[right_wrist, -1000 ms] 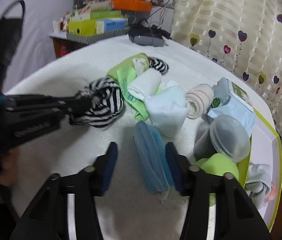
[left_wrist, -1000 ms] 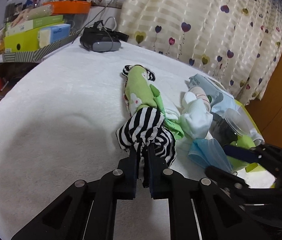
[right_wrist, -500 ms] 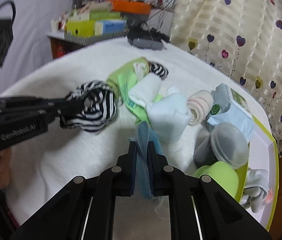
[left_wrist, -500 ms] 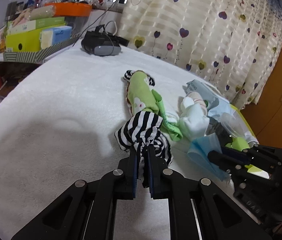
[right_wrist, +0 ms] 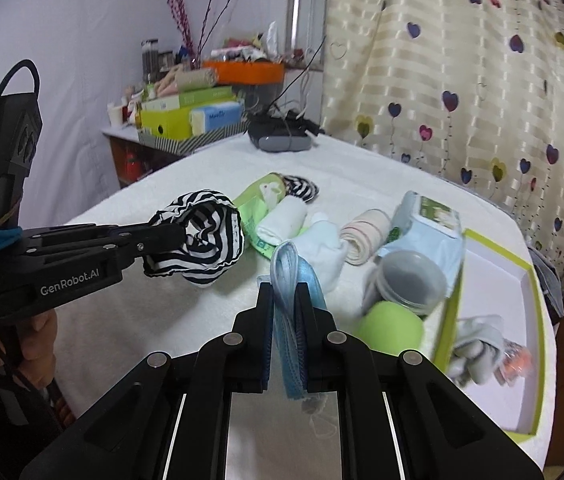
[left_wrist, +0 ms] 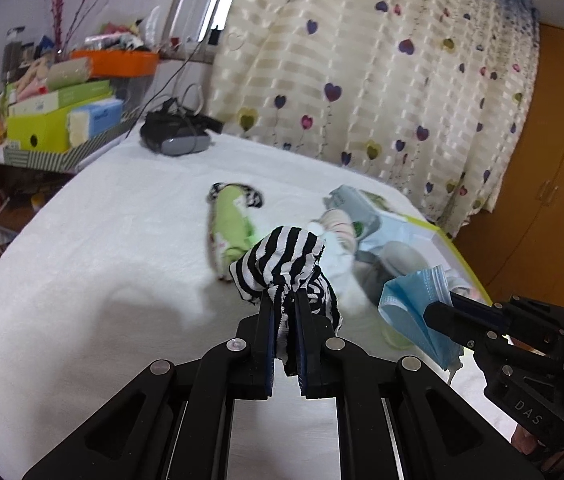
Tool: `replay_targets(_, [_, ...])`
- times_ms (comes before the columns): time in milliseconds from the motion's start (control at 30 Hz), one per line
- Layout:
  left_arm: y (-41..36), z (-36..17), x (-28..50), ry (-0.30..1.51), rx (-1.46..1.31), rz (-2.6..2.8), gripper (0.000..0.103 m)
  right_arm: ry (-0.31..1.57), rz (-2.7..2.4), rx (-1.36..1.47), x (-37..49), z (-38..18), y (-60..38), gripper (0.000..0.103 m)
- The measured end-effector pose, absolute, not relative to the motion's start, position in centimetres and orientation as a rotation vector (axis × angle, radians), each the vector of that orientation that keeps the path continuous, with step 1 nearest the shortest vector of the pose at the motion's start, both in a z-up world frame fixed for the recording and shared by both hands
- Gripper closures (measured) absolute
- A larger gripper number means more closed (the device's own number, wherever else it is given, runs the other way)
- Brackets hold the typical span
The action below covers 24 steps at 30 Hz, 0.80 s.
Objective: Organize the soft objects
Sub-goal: 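Carry the striped cloth and blue mask with both grippers into the white box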
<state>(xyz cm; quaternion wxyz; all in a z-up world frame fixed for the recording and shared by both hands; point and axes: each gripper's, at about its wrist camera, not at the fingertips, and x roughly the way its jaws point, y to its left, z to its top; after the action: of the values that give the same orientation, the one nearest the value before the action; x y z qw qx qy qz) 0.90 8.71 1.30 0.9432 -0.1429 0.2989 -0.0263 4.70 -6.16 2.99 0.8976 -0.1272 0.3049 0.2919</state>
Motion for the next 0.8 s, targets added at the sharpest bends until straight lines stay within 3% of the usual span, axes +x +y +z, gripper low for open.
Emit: replay_targets(800, [-3.8,5.8,1.9,0.571,-0.151,-0.254,0.095,0.551,0.409,-0.082,2.7,5.4,-19.2,0.092])
